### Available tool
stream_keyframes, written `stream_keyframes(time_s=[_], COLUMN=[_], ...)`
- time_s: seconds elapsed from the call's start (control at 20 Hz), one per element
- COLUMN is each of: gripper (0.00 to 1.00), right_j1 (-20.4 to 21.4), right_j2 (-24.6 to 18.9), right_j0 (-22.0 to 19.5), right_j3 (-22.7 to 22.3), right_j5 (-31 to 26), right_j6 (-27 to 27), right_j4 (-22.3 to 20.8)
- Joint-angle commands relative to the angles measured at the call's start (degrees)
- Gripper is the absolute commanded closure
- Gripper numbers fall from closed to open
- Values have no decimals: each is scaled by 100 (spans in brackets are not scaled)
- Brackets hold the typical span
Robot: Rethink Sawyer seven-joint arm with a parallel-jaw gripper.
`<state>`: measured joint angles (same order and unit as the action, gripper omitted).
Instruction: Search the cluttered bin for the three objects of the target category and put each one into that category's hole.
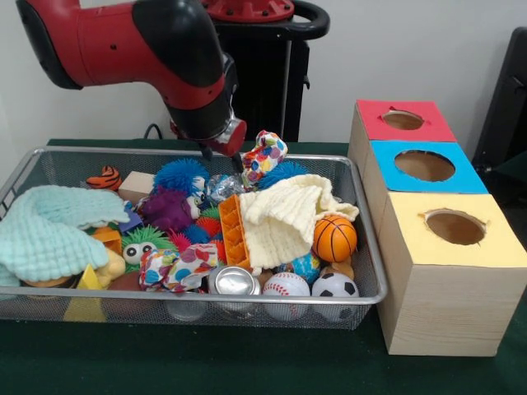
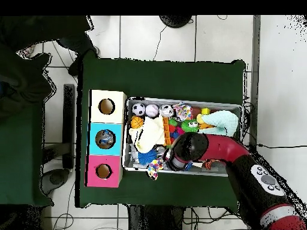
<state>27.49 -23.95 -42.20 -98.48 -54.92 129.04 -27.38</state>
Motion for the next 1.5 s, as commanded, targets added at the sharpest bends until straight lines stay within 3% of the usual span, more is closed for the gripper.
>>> stream_keyframes(time_s=[0.05, 0.55, 0.9, 1.2, 1.5], gripper=[0, 0, 0, 0, 0], right_j1=[-482, -680, -406, -139, -223], right_j2=[-93, 179, 562, 724, 917], right_j0=[193, 476, 949, 1206, 1457], right_j3=[247, 667, 798, 808, 965], right_j5=[378, 495, 601, 529, 673], right_j6=[-580, -410, 27, 74, 233], right_j4=[-275, -555, -989, -1070, -1197])
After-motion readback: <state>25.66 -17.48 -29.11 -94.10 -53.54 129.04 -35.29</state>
